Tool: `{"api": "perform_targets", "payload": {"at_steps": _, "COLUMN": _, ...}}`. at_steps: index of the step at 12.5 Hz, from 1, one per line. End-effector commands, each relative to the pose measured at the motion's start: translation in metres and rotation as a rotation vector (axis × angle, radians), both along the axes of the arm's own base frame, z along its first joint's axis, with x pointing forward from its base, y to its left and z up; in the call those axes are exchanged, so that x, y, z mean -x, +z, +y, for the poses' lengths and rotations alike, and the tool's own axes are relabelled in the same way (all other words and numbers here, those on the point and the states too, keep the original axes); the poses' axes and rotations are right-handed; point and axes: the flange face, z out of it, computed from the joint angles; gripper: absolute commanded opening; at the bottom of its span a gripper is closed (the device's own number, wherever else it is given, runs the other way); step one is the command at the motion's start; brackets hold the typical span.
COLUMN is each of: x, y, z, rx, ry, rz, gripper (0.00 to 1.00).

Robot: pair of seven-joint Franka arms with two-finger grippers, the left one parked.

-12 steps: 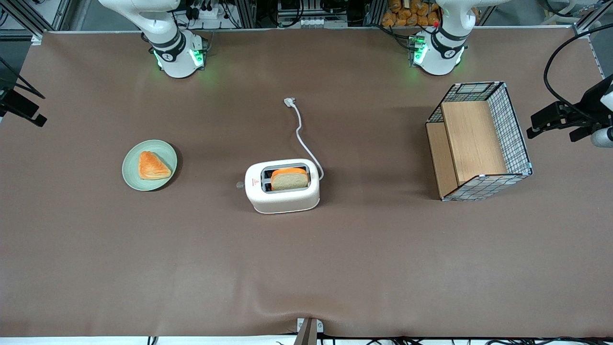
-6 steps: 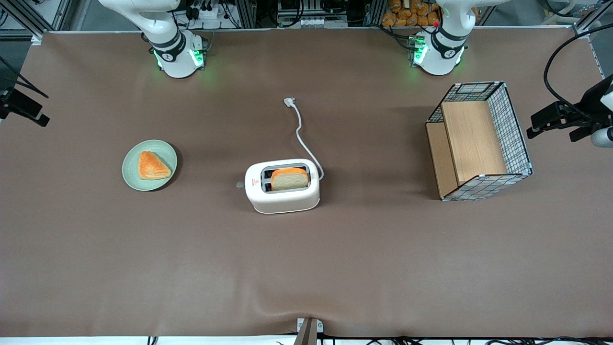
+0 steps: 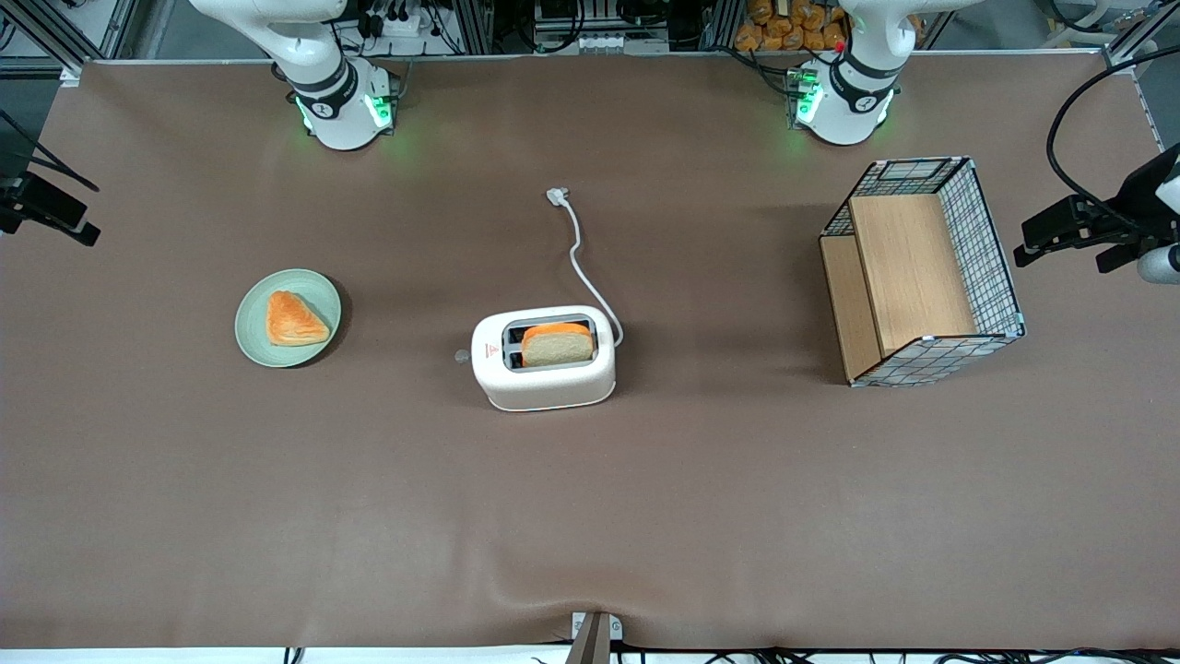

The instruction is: Press toaster button with right arm

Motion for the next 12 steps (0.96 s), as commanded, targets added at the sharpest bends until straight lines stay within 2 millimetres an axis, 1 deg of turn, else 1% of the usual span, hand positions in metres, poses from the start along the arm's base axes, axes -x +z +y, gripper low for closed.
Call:
{"api": "perform_targets", "payload": {"at_steps": 1, "x": -0.0004, "y": 0.0007, "z": -0.0031, "rx": 0.014, "ry": 0.011, "rz": -0.001, "gripper": 1.00}}
{"api": "perform_targets", "payload": {"at_steps": 10, "x": -0.0001, "y": 0.0033, "z": -0.0032, "rx": 0.016, "ry": 0.017, "rz": -0.004, "gripper": 1.00}}
{"api": "perform_targets", "payload": {"at_steps": 12, "x": 0.0005, "y": 0.0034, "z": -0.0039, "rx": 0.024, "ry": 0.066, "rz": -0.003, "gripper": 1.00}}
